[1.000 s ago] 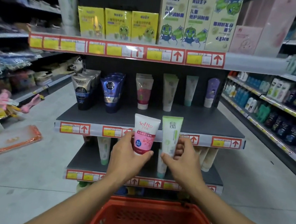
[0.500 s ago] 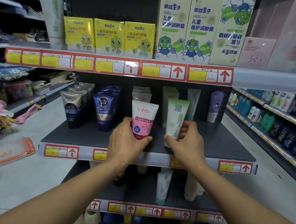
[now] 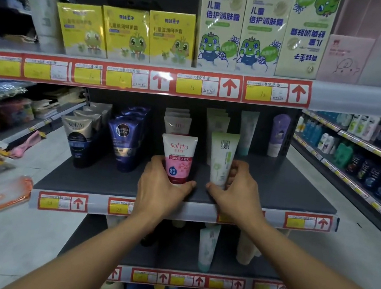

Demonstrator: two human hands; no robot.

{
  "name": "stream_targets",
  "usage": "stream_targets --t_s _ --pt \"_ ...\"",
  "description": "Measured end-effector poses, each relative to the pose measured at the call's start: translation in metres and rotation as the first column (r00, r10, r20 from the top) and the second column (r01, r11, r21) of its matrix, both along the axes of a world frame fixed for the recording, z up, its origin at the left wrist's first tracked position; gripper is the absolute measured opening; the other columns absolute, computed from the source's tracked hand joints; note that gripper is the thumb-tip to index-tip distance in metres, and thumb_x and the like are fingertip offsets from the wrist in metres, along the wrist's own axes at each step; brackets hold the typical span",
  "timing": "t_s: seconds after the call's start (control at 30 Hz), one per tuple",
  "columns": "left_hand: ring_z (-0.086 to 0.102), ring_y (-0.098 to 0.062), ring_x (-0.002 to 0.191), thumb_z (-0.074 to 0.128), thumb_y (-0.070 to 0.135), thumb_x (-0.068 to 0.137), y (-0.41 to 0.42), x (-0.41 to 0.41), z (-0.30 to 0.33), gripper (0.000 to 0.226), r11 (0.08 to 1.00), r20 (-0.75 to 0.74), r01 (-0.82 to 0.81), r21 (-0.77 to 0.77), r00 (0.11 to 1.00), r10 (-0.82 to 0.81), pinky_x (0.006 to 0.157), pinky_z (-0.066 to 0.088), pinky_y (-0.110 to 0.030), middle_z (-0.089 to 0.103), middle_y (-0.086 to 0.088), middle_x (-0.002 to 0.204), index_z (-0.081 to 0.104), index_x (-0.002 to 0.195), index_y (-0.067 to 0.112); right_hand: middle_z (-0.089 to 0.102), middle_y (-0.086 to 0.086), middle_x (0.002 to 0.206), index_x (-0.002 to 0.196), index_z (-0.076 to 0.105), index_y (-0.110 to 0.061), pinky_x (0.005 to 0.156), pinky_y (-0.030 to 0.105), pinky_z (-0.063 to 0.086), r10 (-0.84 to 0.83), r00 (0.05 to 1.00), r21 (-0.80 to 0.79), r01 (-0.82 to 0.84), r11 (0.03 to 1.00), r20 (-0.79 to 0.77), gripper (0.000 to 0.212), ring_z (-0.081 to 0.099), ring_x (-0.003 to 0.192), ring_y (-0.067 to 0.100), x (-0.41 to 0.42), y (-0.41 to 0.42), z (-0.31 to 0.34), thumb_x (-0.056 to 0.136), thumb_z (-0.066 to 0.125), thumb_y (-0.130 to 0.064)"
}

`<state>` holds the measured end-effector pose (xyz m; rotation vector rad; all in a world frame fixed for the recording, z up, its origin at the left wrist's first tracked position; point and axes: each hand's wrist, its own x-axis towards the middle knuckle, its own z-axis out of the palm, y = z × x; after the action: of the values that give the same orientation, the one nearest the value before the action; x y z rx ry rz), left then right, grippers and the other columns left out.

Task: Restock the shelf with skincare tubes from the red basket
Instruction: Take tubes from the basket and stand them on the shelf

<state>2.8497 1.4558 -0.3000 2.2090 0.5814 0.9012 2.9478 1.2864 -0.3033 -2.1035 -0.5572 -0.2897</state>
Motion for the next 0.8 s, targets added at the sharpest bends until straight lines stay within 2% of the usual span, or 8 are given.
stream_targets --t_s 0.1,0.17,0.27,0.4,0.53,0.8 --pt "0.066 -0.025 0.105 0.094 0.046 0.067 0.002 0.0 -0.001 0.069 1.0 -0.011 0.001 -0.007 1.0 -0.001 0.08 0.051 -0.036 0.065 -0.002 0.114 0.048 0.114 0.024 0.068 -0.002 0.1 0.107 0.055 -0.023 0.075 0.041 0.057 -0.029 0.999 -0.131 0.033 0.991 0.034 0.043 0.068 0.092 0.024 0.002 -0.002 0.002 0.074 0.076 -0.043" --pt "0.067 -0.026 0.104 0.093 0.044 0.069 0.004 0.002 0.0 0.065 1.0 -0.039 0.005 -0.016 0.999 -0.006 0.078 0.048 -0.034 0.067 -0.001 0.112 0.047 0.111 0.026 0.069 -0.001 0.093 0.099 0.06 -0.022 0.071 0.04 0.057 -0.037 0.999 -0.188 0.041 0.981 0.022 0.036 0.067 0.088 0.025 0.006 -0.002 0.005 0.075 0.075 -0.045" --pt "0.069 -0.028 0.105 0.093 0.044 0.07 0.008 0.006 0.004 0.065 1.0 -0.087 0.0 -0.017 0.996 -0.002 0.081 0.052 -0.035 0.07 -0.001 0.112 0.052 0.116 0.023 0.071 -0.002 0.099 0.104 0.064 -0.023 0.075 0.042 0.059 -0.039 0.999 -0.233 0.033 0.972 -0.021 0.045 0.068 0.092 0.023 0.013 0.001 0.012 0.072 0.078 -0.05" --pt "0.069 -0.031 0.107 0.092 0.047 0.069 0.013 0.014 0.012 0.069 1.0 -0.167 0.0 -0.007 0.986 -0.001 0.089 0.059 -0.045 0.071 -0.003 0.114 0.054 0.121 0.021 0.07 -0.001 0.099 0.104 0.066 -0.022 0.077 0.041 0.059 -0.042 0.998 -0.286 0.024 0.958 -0.055 0.049 0.068 0.093 0.023 0.025 0.008 0.017 0.069 0.083 -0.053" --pt "0.068 -0.032 0.108 0.093 0.047 0.067 0.02 0.026 0.02 0.07 1.0 -0.23 0.008 -0.011 0.973 -0.011 0.089 0.059 -0.047 0.07 -0.004 0.116 0.056 0.12 0.02 0.073 0.003 0.104 0.106 0.07 -0.02 0.08 0.041 0.06 -0.041 0.996 -0.322 0.015 0.947 -0.074 0.052 0.069 0.097 0.026 0.039 0.017 0.021 0.069 0.085 -0.055" --pt "0.068 -0.035 0.111 0.095 0.048 0.065 0.03 0.046 0.017 0.077 1.0 -0.214 -0.028 -0.013 0.977 0.025 0.091 0.059 -0.049 0.07 -0.01 0.121 0.055 0.123 0.016 0.072 0.003 0.108 0.109 0.07 -0.024 0.081 0.037 0.058 -0.047 0.997 -0.307 0.027 0.951 -0.059 0.052 0.069 0.102 0.027 0.059 0.028 0.019 0.069 0.086 -0.053"
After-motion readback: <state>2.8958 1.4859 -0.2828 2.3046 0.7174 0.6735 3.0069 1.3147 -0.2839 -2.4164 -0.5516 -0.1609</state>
